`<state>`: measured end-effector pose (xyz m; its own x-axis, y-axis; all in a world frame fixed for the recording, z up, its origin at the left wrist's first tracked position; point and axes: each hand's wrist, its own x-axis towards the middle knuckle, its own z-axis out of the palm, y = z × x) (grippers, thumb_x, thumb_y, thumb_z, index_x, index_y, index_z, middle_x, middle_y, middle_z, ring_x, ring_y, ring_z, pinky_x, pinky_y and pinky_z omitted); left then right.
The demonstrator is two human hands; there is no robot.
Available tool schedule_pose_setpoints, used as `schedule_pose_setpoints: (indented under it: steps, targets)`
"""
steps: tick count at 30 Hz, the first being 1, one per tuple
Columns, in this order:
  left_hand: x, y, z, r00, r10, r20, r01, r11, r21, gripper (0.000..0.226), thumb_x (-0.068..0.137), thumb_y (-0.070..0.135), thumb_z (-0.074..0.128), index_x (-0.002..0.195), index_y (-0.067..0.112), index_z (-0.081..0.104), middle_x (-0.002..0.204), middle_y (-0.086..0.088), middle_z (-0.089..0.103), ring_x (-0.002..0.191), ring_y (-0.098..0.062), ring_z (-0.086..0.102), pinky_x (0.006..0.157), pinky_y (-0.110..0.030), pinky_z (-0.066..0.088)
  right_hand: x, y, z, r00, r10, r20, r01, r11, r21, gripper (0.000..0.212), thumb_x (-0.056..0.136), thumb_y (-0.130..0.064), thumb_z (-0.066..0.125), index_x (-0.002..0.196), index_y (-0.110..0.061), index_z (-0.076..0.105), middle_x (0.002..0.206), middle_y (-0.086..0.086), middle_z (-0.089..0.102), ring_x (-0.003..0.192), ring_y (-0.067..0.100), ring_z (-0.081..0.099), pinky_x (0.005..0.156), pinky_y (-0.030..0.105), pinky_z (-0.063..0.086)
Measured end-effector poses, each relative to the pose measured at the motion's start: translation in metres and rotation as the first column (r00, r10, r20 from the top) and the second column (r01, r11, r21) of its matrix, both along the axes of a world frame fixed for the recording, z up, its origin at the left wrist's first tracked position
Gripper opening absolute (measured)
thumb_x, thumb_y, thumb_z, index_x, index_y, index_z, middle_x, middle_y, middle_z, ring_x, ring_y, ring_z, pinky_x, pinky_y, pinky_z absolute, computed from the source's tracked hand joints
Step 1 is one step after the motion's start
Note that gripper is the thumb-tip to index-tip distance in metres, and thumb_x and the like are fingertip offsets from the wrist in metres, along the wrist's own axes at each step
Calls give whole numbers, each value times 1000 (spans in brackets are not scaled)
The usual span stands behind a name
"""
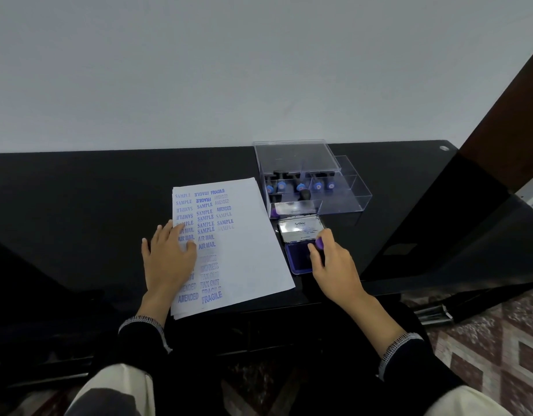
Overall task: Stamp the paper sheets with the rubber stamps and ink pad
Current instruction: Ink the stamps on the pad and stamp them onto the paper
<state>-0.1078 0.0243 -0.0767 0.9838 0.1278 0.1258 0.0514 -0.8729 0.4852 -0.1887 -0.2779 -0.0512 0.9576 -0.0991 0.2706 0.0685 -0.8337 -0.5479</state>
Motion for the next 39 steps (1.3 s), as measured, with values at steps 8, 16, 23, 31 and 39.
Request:
schedule_pose_setpoints:
  steps: [8, 16, 23, 31, 39]
  targets:
    - [1, 0, 0, 1000, 3, 12, -3, 1000, -6, 49, 97, 31, 47, 144, 18, 44, 156, -3, 33, 147, -20, 18, 121, -47, 4, 1, 3, 6, 999, -19, -27, 18, 999, -45, 14, 98, -23, 47, 91, -21, 35, 75, -4, 53, 63, 11, 54, 48, 23, 38]
    - [1, 0, 3, 1000, 16, 15, -16, 1000, -13, 49, 94, 29, 52, 142, 20, 46, 155, 0, 32, 146, -20, 21, 120, -48, 5, 16, 56, 44, 998, 3, 68, -3, 1000, 4, 12, 99, -29, 45, 92, -21, 38, 77, -2, 52, 66, 14, 51, 54, 28, 43]
    - [1, 1, 7, 1000, 6, 10, -6, 1000, -12, 45, 92, 32, 52, 137, 29, 49, 153, 6, 36, 145, -17, 21, 119, -47, 5, 56, 113, 44, 980, 196, 18, -184, 881, 435, 8, 100, -23, 44, 97, -16, 45, 67, -1, 47, 53, 6, 39, 50, 18, 32]
    - [4, 1, 2, 999, 34, 18, -34, 999, 10, 53, 89, 55, 53, 136, 32, 48, 150, 10, 37, 144, -16, 21, 118, -45, 7, 96, 114, 28, 952, 303, -43, -280, 920, 273, 13, 96, -28, 55, 95, -15, 52, 70, -5, 50, 58, 8, 44, 55, 12, 38]
    - [5, 1, 1, 999, 37, 35, -37, 999, 18, 54, 89, 58, 53, 136, 32, 48, 149, 10, 38, 144, -16, 22, 118, -45, 8, 106, 119, 25, 937, 329, -116, -297, 927, 228, 19, 97, -33, 53, 104, -16, 53, 79, -4, 54, 67, 6, 49, 59, 15, 38]
